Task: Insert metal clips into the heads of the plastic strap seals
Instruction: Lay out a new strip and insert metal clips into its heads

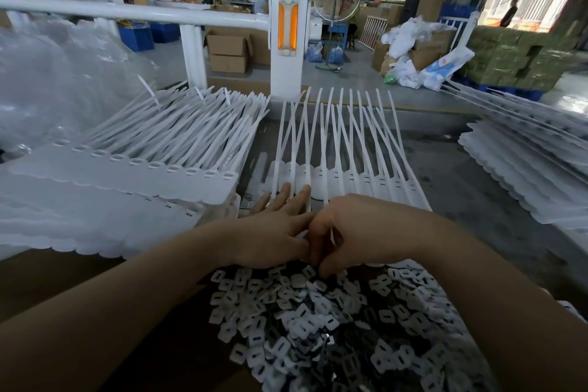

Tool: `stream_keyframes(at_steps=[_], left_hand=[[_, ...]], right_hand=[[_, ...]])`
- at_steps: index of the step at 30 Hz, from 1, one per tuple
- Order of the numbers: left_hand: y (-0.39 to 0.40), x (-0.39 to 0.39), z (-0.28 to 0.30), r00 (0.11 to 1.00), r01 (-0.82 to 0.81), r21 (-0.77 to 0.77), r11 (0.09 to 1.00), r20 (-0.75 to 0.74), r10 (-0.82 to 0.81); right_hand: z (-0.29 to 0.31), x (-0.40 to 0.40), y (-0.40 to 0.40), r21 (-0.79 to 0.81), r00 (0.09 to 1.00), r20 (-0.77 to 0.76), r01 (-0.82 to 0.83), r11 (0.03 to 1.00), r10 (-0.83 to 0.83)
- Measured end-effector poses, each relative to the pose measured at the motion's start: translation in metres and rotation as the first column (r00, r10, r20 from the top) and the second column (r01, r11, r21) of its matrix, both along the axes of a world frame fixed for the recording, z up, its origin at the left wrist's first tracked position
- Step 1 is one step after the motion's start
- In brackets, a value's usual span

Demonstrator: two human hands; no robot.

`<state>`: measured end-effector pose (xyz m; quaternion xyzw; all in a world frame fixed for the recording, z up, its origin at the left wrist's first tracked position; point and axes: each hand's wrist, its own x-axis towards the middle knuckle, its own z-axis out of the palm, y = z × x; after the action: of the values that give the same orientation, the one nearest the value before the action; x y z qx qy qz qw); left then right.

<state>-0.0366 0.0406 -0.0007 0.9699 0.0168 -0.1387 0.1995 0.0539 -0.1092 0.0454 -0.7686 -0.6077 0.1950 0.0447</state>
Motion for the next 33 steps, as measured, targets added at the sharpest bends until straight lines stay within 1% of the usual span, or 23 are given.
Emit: stream_keyframes(at_steps=[2,3,4,6,7,9,11,13,14,16,18,20,21,22,24,27,30,33], left_hand=[[-0.002,0.0,0.002,0.998,-0.056,-0.09,0.994,0.036,0.06],[-0.003,0.0,0.003,0.992,-0.096,-0.175,0.98,0.067,0.109],[-0.004,-0.001,0.005,0.978,-0.15,-0.292,0.944,0.097,0.186],[-0.006,-0.003,0.01,0.923,-0.237,-0.519,0.821,0.144,0.358],[-0.007,-0.004,0.012,0.888,-0.244,-0.564,0.789,0.198,0.416],[-0.005,-0.005,0.014,0.804,-0.241,-0.573,0.784,0.335,0.491],[0.0,-0.005,0.016,0.725,-0.244,-0.626,0.741,0.39,0.568],[0.004,-0.005,0.02,0.695,-0.255,-0.71,0.657,0.337,0.635],[0.004,-0.006,0.022,0.708,-0.266,-0.751,0.605,0.274,0.651],[0.001,-0.007,0.025,0.771,-0.282,-0.811,0.512,0.126,0.624],[-0.002,-0.008,0.025,0.813,-0.304,-0.847,0.435,0.007,0.582],[-0.002,-0.008,0.025,0.824,-0.321,-0.88,0.351,-0.076,0.562],[-0.001,-0.008,0.026,0.825,-0.325,-0.887,0.328,-0.096,0.558],[0.001,-0.009,0.026,0.826,-0.329,-0.885,0.328,-0.102,0.554],[0.004,-0.009,0.028,0.835,-0.329,-0.872,0.364,-0.088,0.544],[0.005,-0.01,0.03,0.849,-0.306,-0.87,0.386,-0.065,0.525],[0.006,-0.009,0.031,0.849,-0.291,-0.873,0.391,-0.047,0.526],[0.007,-0.009,0.032,0.853,-0.281,-0.854,0.438,-0.013,0.522]], right_hand=[[0.0,0.0,-0.001,-0.025,1.0,-0.003,0.0,1.0,0.0],[0.0,-0.001,-0.001,-0.032,1.0,-0.01,0.002,0.999,-0.003],[0.0,-0.001,-0.002,-0.039,1.0,-0.019,0.004,0.999,-0.005],[0.002,-0.002,-0.003,-0.035,0.998,-0.053,0.017,0.999,-0.019],[0.004,-0.002,-0.003,-0.007,0.996,-0.08,0.039,0.999,-0.04],[0.007,0.0,-0.002,0.106,0.986,-0.122,0.125,0.987,-0.111],[0.008,0.002,-0.002,0.26,0.969,-0.149,0.23,0.938,-0.197],[0.007,0.003,0.0,0.399,0.946,-0.19,0.321,0.859,-0.265],[0.006,0.002,0.001,0.458,0.937,-0.202,0.348,0.818,-0.285],[0.003,0.0,0.002,0.542,0.93,-0.208,0.368,0.756,-0.304],[0.002,-0.002,0.003,0.581,0.93,-0.198,0.365,0.728,-0.309],[0.0,-0.003,0.003,0.592,0.935,-0.174,0.351,0.726,-0.31],[0.0,-0.003,0.003,0.594,0.937,-0.16,0.342,0.728,-0.309],[0.0,-0.003,0.004,0.596,0.94,-0.151,0.334,0.73,-0.307],[-0.001,-0.003,0.005,0.598,0.943,-0.15,0.325,0.732,-0.296],[0.0,-0.002,0.005,0.574,0.937,-0.203,0.349,0.741,-0.284],[0.0,0.002,0.005,0.556,0.916,-0.217,0.4,0.729,-0.338],[0.0,0.004,0.005,0.552,0.908,-0.234,0.418,0.722,-0.347]])
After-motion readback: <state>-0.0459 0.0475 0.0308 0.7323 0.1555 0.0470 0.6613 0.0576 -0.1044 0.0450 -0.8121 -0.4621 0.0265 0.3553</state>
